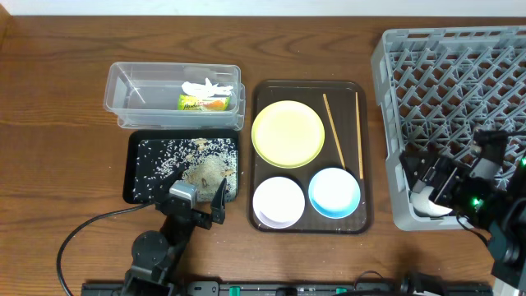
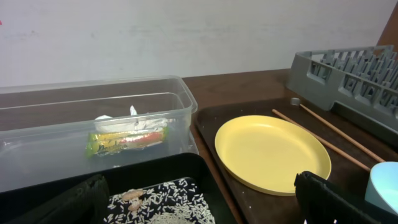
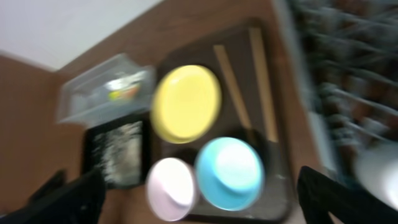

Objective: Sort waste into correct bins and load items into the dishwasher rack
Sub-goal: 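Reach the right gripper to the chopsticks and grasp one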

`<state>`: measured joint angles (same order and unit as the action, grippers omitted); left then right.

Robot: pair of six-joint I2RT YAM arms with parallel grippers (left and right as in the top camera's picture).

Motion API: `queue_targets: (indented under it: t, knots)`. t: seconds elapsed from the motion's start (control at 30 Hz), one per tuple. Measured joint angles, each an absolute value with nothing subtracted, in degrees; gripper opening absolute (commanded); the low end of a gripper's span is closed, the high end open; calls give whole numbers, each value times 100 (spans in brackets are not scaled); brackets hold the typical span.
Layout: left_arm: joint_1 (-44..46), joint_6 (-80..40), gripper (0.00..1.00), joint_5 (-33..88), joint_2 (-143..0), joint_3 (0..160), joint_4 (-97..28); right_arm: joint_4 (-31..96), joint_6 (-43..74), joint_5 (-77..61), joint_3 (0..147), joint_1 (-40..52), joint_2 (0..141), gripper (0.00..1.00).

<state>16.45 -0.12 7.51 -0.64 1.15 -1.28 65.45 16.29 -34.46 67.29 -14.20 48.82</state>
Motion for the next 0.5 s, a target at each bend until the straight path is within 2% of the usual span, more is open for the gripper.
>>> queue_targets:
  t: [0.13,0.33,0.43,0.5]
  knots:
    - [1645,-14,97,749,-64,115,-128,6654,1673,-3507,6729,-504,5004,81]
    - [1645,-14,97,749,-64,117,-128,7218,2038,-2099,6729,1516,5380,84]
    - [1645,-12,97,749,-64,117,-128,7393,2467,-1253,6729,2233,5754,83]
    - [1645,-14,97,749,-64,117,-128,7430,2779,-770,6729,2545,6104,79]
